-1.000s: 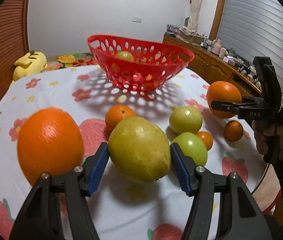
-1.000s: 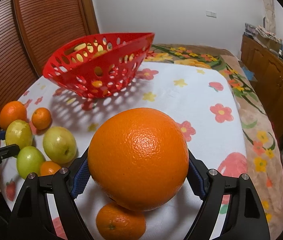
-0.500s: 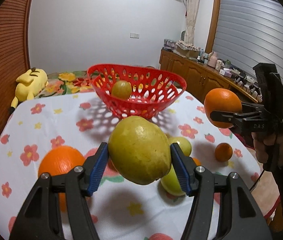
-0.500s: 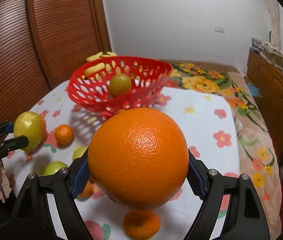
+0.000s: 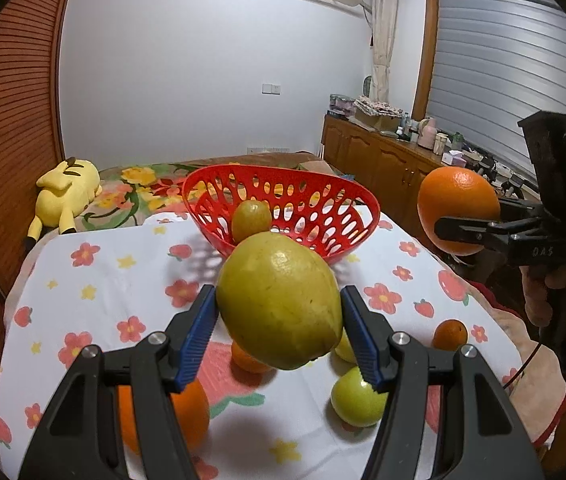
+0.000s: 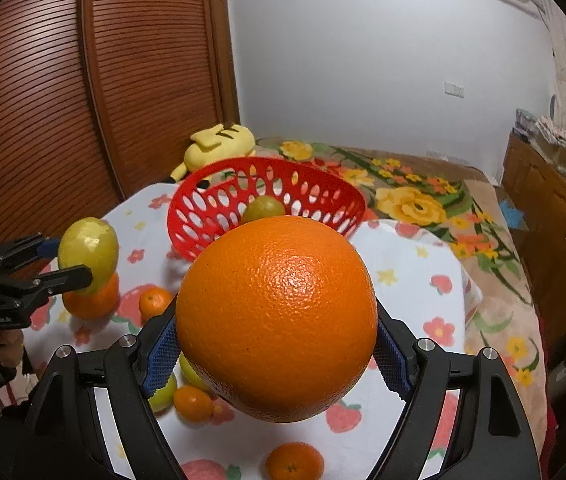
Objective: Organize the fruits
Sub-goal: 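Carry the orange and lemon over the red basket with both tools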
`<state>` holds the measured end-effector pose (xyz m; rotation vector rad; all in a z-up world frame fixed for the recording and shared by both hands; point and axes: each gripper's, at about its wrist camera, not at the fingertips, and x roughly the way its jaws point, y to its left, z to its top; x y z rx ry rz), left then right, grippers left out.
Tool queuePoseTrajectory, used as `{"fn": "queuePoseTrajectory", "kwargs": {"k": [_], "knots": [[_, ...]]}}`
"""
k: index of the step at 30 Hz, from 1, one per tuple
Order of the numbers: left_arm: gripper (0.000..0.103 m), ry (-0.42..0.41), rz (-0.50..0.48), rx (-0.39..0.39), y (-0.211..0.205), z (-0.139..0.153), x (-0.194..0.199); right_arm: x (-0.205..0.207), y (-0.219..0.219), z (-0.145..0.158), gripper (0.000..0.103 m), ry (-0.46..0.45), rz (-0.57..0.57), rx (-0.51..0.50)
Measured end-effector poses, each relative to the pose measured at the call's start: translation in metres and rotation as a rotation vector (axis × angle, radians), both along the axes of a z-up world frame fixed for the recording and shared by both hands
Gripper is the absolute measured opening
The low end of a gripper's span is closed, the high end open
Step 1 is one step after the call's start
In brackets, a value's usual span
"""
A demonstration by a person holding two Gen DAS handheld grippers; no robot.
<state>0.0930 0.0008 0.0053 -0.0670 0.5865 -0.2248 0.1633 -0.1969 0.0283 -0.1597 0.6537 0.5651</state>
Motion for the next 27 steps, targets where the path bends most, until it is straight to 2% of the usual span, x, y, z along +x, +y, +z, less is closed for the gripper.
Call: {"fn": "queuePoseTrajectory", "kwargs": {"k": [7, 13, 27], "knots": [[0.061, -0.003, 0.001, 0.007, 0.003, 0.002, 0.010, 0.019, 0.013, 0.009, 0.084, 0.004, 0.020, -0.005], [0.061, -0.008, -0.001, 0.009, 0.007, 0.006, 0.028, 0.049, 0.029, 0.004, 0.084, 0.023, 0.037, -0.038], [0.061, 0.004, -0.008, -0.003, 0.019, 0.006, 0.069, 0.115, 0.065, -0.026, 0.084, 0.117, 0.099, -0.226]]}}
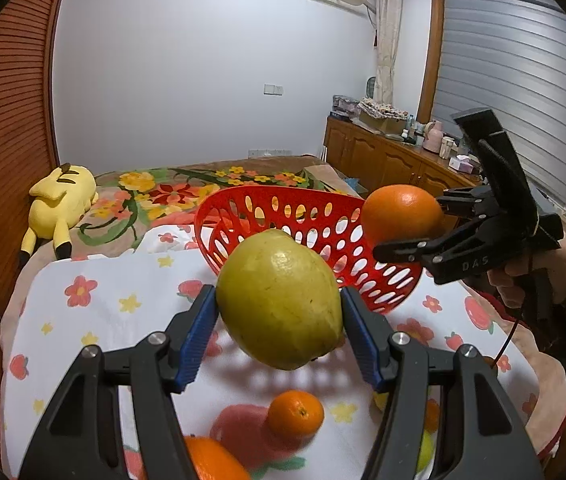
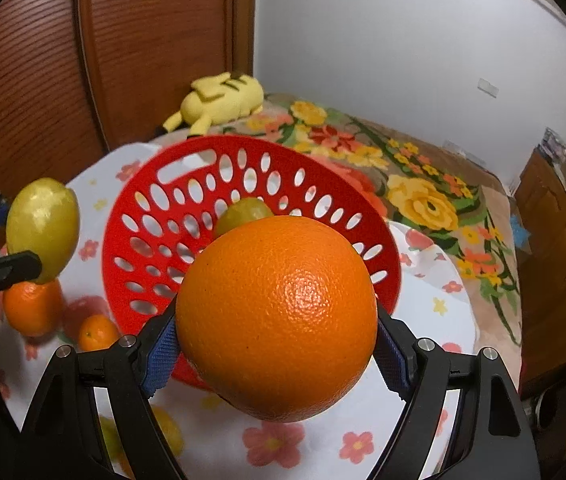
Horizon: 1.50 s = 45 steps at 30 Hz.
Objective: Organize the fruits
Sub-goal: 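Carry the orange and lemon over the red basket with both tools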
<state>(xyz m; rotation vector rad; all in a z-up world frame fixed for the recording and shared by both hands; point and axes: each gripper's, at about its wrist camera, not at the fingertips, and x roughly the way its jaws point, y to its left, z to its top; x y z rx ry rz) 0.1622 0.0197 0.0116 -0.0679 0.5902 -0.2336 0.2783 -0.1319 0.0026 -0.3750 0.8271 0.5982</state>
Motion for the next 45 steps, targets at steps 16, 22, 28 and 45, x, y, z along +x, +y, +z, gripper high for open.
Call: {"fn": "queuePoseTrajectory", "kwargs": {"k": [16, 22, 28, 45], "knots": [[0.062, 0.030, -0.026, 0.006, -0.001, -0.006, 0.033, 0.016, 0.023, -0.024, 0.084, 0.064, 0.074, -0.174], [0.062, 0.032, -0.029, 0.010, -0.003, -0.006, 0.039, 0.020, 0.031, -0.034, 0.084, 0.088, 0.097, -0.228], [0.062, 0.033, -0.028, 0.012, -0.003, -0.005, 0.040, 0.026, 0.034, -0.043, 0.084, 0.100, 0.101, -0.250], [0.062, 0.053, -0.030, 0.026, -0.003, -0.009, 0.044, 0.030, 0.028, -0.023, 0.087, 0.094, 0.062, -0.160]]}}
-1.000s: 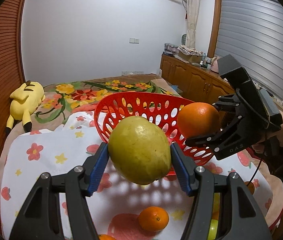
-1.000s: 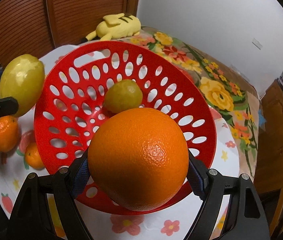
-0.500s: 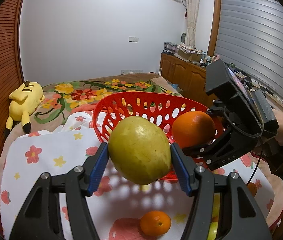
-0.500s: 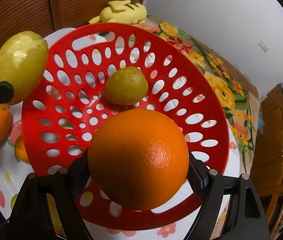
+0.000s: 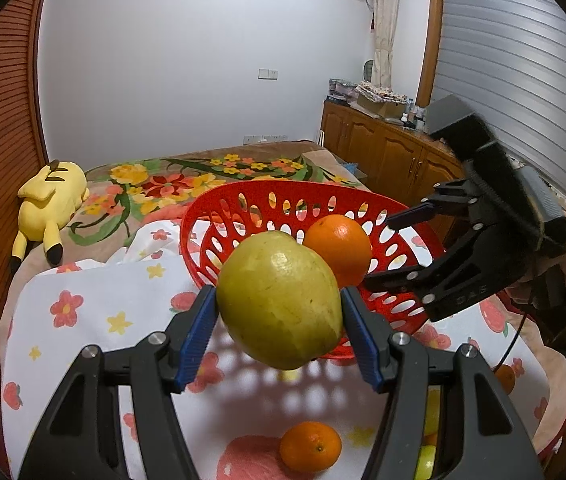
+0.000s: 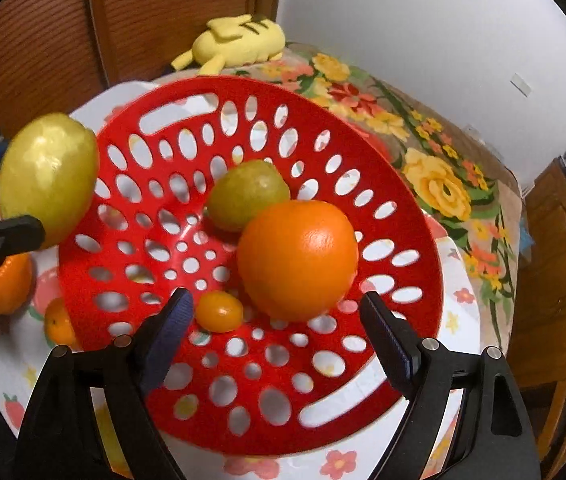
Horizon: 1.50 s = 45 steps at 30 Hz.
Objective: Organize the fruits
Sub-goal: 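Carry the orange and lemon over the red basket with both tools, then open both tools to drop the orange and lemon into the basket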
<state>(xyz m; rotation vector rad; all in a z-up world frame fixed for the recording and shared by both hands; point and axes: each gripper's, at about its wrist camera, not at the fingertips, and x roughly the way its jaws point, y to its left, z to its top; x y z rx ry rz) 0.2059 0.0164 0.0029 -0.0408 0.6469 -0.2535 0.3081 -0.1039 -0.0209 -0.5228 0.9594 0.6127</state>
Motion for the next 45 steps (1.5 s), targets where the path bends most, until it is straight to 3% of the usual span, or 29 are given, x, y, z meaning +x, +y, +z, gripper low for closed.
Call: {"fn": "queuePoseTrajectory", "kwargs": {"k": [12, 26, 36, 45], "knots": [[0.062, 0.077, -0.034, -0.006, -0.023, -0.008, 0.021, -0.024, -0.027, 0.033, 0.087, -0.054, -0.046, 0.126], [0.062, 0.165, -0.049, 0.079, -0.054, -0.023, 0.036, -0.059, -0.062, 0.059, 0.087, -0.118, -0.079, 0.201], [0.063, 0.094, -0.019, 0.092, -0.048, -0.006, 0.022, -0.084, -0.081, 0.067, 0.087, -0.145, -0.104, 0.259], [0.069, 0.025, 0.001, 0.053, -0.030, 0.014, -0.024, -0.122, -0.104, 0.062, 0.087, -0.199, -0.178, 0.318]]}}
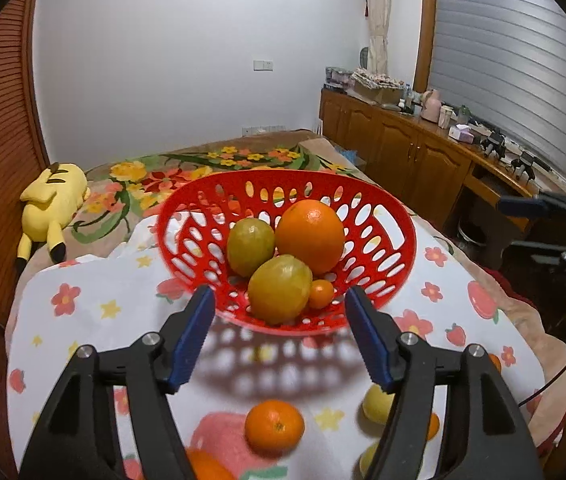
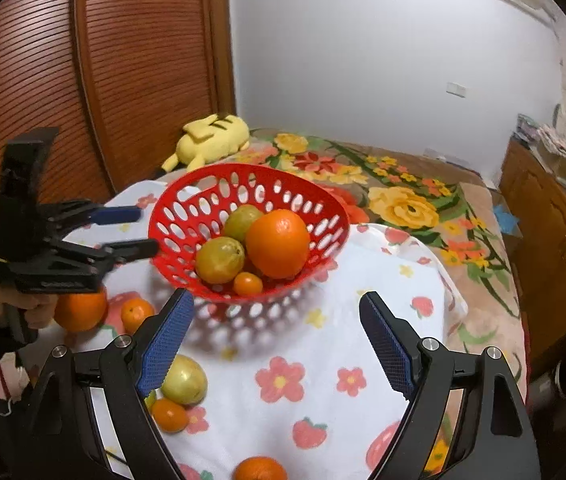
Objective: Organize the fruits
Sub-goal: 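Open both tools to drop the orange and lemon into the basket, then close the left tool on the large orange while the right tool grasps a mandarin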
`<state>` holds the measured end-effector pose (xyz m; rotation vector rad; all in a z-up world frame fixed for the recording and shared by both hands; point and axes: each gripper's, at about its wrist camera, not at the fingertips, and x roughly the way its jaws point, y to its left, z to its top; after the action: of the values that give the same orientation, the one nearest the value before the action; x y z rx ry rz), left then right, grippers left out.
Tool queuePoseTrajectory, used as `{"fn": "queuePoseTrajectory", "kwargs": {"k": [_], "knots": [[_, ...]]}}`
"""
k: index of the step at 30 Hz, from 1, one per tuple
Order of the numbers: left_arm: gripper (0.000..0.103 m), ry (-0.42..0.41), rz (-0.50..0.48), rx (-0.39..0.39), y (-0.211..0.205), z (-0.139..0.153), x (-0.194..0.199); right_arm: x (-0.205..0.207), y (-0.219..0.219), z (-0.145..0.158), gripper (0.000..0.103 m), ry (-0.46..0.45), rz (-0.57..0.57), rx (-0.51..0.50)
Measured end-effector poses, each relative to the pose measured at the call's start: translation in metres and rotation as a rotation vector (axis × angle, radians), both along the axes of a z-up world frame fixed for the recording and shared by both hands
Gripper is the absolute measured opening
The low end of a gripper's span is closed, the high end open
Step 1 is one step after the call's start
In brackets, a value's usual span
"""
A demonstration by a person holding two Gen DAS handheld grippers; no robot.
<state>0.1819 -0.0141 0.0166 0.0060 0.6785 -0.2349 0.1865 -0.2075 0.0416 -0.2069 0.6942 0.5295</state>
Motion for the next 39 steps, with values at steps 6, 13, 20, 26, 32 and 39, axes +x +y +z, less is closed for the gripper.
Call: {"fn": "queuePoseTrajectory", "kwargs": {"k": [6, 13, 20, 26, 32, 39], "knots": [[0.071, -0.042, 0.018, 0.012, 0.013, 0.010, -0.036, -0.030, -0.016, -0.003, 0.087, -0.029, -0.055, 0.053], [0.073, -0.062, 0.035, 0.002, 0.026, 0.014, -0.077, -0.058, -0.017, -0.010, 0.087, -0.059, -0.083, 0.092], [0.073, -0.028, 0.062, 0.019, 0.040, -0.009, -0.100, -0.075, -0.017, -0.039, 0.087, -0.040, -0.104, 0.101], [0.073, 0.020, 0.092, 0.000, 0.053, -0.033, -0.107, -0.080, -0.025, -0.063, 0.086, -0.007, -0.131, 0.105], [0.073, 0.051, 0.110, -0.017, 0.062, -0.050, -0.112, -0.084, -0.039, -0.081, 0.082, 0.029, -0.146, 0.128], [0.074, 0.062, 0.148, 0.012, 0.065, -0.065, -0.109, -0.089, -0.044, -0.102, 0.079, 0.060, -0.162, 0.115]]}}
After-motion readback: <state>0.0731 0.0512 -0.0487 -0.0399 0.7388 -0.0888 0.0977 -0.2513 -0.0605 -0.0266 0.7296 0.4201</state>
